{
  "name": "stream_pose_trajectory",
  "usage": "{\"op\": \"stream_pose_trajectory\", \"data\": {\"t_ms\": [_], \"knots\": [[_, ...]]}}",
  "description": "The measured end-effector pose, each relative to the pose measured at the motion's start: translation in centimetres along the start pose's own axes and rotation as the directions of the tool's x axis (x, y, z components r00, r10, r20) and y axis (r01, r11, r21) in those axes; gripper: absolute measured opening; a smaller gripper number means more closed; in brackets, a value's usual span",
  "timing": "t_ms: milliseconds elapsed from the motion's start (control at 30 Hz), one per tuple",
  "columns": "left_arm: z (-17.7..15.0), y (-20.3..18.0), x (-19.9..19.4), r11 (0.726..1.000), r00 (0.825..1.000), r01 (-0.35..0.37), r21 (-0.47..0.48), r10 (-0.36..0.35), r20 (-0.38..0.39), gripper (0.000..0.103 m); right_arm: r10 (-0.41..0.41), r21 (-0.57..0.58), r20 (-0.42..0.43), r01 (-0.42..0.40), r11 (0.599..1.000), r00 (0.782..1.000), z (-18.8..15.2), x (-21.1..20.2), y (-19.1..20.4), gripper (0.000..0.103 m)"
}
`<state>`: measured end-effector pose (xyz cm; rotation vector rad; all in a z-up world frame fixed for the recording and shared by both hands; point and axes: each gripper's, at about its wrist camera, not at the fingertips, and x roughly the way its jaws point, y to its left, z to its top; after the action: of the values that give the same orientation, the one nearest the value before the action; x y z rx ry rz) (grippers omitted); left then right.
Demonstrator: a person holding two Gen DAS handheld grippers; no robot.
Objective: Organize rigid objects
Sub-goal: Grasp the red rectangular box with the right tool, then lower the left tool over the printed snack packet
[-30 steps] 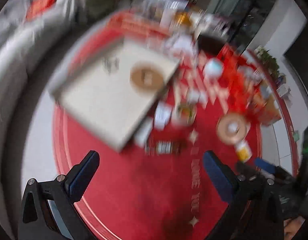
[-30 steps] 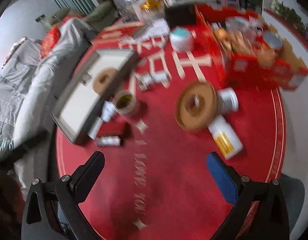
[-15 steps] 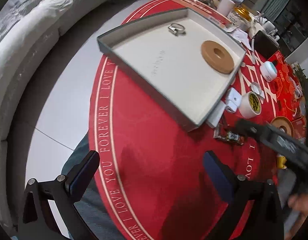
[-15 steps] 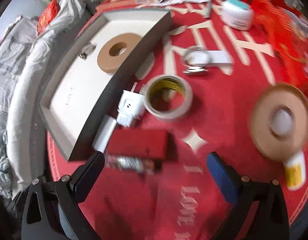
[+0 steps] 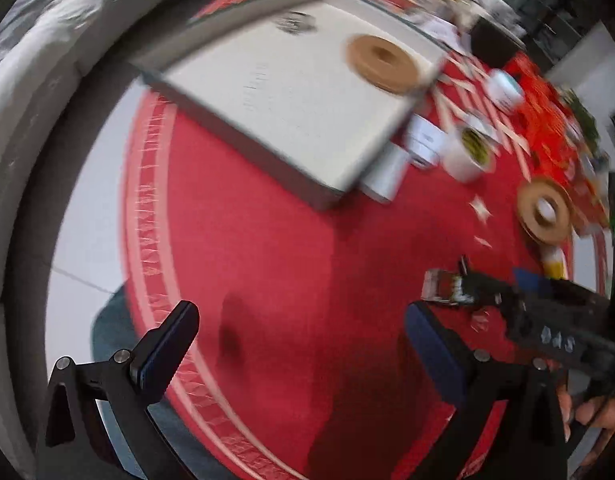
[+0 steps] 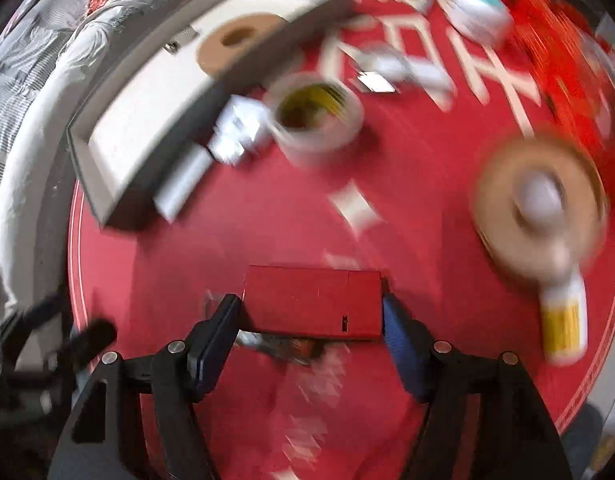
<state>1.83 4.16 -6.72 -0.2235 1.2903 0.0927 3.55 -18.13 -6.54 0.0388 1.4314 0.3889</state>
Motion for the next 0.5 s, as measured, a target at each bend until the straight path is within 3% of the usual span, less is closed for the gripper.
{"op": "stream_pose_trajectory", "data": {"t_ms": [233, 500], "knots": [[-1.6, -7.2, 1.5, 0.988, 0.999, 0.038, 0.15, -0.032, -0.041, 0.103, 0.003, 0.151, 0.038, -0.008, 0.988, 0.999, -5.2, -3.1, -7.5, 0.071], [-2.3, -12.4, 3.7, 0.947, 0.998, -0.06, 0.314, 0.058, 0.016, 0.103, -0.073, 0.158, 0.03, 0.067, 0.985, 0.997, -7.6, -3.7, -10.2, 0.072]]}}
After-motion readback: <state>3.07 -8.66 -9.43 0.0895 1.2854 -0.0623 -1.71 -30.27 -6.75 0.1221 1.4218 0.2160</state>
